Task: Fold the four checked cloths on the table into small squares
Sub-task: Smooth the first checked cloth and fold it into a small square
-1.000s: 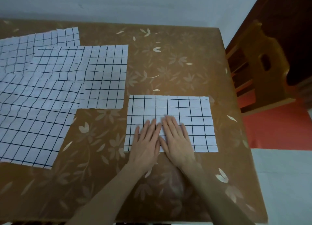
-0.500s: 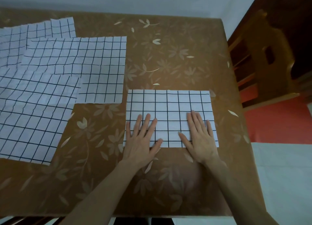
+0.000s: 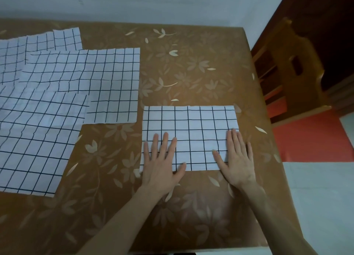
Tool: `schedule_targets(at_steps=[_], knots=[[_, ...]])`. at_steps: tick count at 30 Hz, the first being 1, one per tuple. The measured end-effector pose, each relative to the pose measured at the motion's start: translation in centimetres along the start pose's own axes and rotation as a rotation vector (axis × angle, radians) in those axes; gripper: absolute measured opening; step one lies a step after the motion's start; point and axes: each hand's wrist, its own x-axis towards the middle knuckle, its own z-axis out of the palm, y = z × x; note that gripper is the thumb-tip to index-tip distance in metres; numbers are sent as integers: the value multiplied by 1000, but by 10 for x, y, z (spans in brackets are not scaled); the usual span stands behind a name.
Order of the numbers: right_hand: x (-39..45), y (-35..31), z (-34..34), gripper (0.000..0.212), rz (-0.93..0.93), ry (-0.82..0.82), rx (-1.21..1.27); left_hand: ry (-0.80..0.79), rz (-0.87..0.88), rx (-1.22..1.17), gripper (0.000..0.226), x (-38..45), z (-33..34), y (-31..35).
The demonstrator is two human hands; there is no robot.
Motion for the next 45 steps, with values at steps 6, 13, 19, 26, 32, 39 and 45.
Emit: schedule_targets(at_steps=[6, 13, 19, 26, 32, 39, 45], knots=[[0, -3, -11, 81, 29, 32, 156, 32, 113, -43, 78, 10, -5, 28], [-1, -6, -31, 67, 358, 133, 98, 5, 121, -19, 72, 18, 8, 44], [4, -15, -51, 59, 557, -113, 24, 7, 98, -9, 73, 18, 10, 47], [5, -18, -55, 51, 605, -177, 73, 13, 89, -25, 74, 17, 12, 48], [3, -26, -57, 50, 642, -186, 210, 3, 97, 3, 75, 16, 11, 48], [7, -22, -68, 43, 676, -194, 483, -10, 91, -15, 76, 16, 6, 48], [3, -27, -69, 17, 678, 13, 834, 61, 83, -77, 74, 14, -1, 53]])
